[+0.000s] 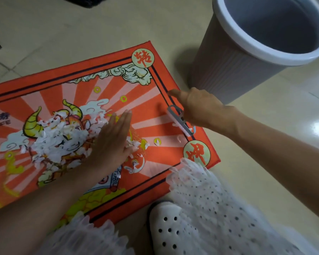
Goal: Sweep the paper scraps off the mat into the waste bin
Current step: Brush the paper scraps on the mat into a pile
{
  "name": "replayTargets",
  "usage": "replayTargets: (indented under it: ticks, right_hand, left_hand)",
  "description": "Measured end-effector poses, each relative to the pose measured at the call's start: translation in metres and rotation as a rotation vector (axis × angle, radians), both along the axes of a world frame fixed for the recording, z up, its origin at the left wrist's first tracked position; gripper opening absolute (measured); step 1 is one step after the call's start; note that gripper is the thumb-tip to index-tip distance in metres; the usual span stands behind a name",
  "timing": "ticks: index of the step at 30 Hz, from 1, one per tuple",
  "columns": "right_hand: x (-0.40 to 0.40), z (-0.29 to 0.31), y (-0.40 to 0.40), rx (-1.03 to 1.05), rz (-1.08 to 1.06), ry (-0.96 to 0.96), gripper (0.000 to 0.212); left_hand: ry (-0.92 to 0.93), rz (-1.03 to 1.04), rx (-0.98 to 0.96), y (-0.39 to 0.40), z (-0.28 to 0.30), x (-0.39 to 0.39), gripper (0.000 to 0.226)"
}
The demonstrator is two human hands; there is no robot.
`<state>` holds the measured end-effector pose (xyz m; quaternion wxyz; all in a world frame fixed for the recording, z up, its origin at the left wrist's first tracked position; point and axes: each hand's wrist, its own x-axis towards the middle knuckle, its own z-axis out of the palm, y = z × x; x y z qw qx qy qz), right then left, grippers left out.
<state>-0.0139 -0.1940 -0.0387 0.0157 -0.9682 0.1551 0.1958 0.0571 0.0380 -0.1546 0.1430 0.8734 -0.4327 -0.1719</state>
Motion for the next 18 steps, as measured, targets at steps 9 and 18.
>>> replayTargets:
  ticks: [9, 18]
  right_hand:
    - [-0.013, -0.006, -0.017, 0.142, -0.13, -0.065, 0.075]
    - [-0.018, 0.006, -0.031, -0.045, -0.041, -0.055, 0.06]
  left_hand:
    - [0.105, -0.034, -0.063, -0.013, 0.0, -0.047, 0.104]
    - [0.111, -0.013, -0.061, -0.006, -0.002, -0.047, 0.104]
